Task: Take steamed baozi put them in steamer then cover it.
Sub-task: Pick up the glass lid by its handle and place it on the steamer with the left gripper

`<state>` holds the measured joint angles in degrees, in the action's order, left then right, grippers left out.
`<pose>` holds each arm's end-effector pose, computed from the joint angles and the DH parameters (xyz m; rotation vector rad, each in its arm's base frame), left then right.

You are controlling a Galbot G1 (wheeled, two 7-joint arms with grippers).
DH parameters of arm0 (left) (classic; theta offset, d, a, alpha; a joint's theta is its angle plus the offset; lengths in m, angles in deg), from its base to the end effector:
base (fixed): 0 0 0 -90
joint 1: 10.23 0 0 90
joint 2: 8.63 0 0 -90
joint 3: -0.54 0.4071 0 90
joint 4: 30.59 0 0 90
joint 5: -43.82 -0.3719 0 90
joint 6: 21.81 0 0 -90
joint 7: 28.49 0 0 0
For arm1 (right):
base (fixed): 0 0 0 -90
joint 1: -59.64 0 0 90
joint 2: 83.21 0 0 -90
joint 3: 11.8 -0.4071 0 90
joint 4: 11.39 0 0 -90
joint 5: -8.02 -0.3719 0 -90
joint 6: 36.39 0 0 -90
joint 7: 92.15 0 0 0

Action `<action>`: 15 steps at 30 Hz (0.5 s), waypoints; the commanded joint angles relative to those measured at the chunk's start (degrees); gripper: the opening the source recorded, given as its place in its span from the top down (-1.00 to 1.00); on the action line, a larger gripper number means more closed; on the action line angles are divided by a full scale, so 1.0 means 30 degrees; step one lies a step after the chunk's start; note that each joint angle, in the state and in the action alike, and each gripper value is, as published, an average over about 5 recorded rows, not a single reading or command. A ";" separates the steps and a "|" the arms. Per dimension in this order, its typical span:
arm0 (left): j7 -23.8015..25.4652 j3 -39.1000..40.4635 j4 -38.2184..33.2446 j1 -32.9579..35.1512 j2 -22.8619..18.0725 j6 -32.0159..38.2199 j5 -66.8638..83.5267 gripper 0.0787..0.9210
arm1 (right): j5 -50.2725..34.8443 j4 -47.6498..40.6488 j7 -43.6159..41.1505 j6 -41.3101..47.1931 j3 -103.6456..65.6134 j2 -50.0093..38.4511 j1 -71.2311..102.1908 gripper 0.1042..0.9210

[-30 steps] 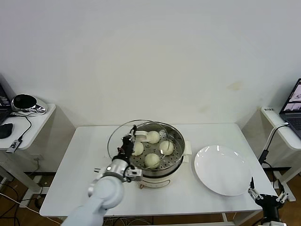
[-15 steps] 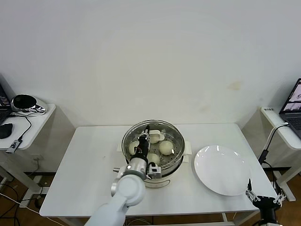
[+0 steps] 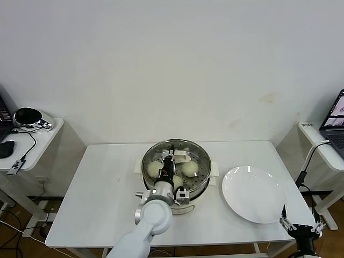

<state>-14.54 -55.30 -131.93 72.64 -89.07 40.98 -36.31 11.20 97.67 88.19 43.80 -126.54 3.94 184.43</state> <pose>0.3445 -0.1464 -0.3231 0.2218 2.2201 2.1021 0.1036 -0.1611 -0.4104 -0.5059 -2.9595 0.4877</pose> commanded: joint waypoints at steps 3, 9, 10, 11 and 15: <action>-0.0260 0.0023 0.0631 0.0131 -0.0406 0.0280 -0.0555 0.85 | 0.0063 -0.0108 0.0017 -0.0072 0.0148 0.0012 -0.0013 -0.76; -0.0327 0.0022 0.0510 0.0251 -0.0480 0.0535 -0.0593 0.85 | 0.0090 -0.0141 0.0016 -0.0086 0.0221 0.0003 0.0000 -0.76; -0.0318 0.0019 0.0367 0.0324 -0.0465 0.0559 -0.0583 0.85 | 0.0091 -0.0142 0.0013 -0.0083 0.0222 -0.0005 0.0001 -0.76; -0.0318 0.0022 0.0172 0.0414 -0.0438 0.0564 -0.0549 0.83 | 0.0094 -0.0139 0.0010 -0.0080 0.0224 -0.0011 0.0000 -0.76; -0.0375 0.0029 -0.1285 0.1077 -0.0170 0.0555 -0.0304 0.61 | 0.0124 -0.0115 0.0010 -0.0065 0.0289 -0.0002 -0.0014 -0.76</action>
<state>-15.59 -55.27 -131.23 73.77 -89.98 42.38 -37.52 11.47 97.25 88.22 43.58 -125.86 3.88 184.43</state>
